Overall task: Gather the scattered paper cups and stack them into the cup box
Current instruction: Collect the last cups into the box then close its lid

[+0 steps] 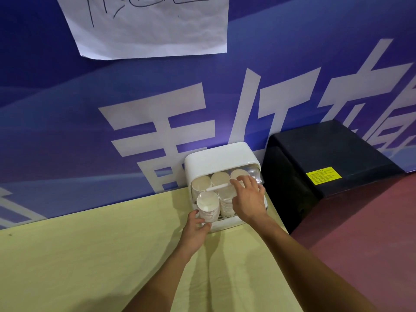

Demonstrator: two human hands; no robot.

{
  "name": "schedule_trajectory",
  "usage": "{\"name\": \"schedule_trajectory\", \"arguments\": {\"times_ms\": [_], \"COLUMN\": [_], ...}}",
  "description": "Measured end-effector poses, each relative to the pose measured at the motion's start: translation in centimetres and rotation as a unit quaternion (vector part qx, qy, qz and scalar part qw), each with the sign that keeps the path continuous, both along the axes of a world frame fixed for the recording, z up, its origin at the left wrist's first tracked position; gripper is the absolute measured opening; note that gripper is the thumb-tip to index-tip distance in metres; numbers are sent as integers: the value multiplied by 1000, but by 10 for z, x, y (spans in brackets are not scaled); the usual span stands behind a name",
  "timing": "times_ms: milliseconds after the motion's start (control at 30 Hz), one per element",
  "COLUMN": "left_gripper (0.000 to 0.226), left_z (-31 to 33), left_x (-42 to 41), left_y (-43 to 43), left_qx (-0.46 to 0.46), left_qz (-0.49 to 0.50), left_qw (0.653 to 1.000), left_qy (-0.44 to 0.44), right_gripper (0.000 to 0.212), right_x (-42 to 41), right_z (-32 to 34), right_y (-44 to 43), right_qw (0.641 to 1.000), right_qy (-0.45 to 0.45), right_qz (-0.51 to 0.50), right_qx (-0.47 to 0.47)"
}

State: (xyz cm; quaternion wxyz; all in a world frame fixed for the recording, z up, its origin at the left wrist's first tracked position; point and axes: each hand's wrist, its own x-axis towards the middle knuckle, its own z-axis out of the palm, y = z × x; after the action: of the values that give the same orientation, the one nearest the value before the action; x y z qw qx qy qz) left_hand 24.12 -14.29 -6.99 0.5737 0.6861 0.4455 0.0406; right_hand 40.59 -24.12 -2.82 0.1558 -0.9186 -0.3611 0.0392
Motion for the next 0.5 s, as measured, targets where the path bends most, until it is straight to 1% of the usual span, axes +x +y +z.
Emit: {"name": "schedule_trajectory", "arguments": {"times_ms": [167,300,500], "left_gripper": [65,69,63], "left_z": [0,0,-3], "left_x": [-2,-1,5], "left_y": [-4,-9,-10], "left_qx": [-17,-29,-41], "left_qz": [-2,-2,22], "left_qw": [1000,999,999], "left_qy": [-20,-26,-20], "right_gripper": [59,61,69], "right_x": [-11,-14,-18], "right_z": [-3,-6,-22], "right_y": [-10,-15,-23], "right_qw": [1000,1000,1000], "right_qy": [3,3,-10], "right_qz": [-7,3,5], "right_qx": [9,8,14]}}
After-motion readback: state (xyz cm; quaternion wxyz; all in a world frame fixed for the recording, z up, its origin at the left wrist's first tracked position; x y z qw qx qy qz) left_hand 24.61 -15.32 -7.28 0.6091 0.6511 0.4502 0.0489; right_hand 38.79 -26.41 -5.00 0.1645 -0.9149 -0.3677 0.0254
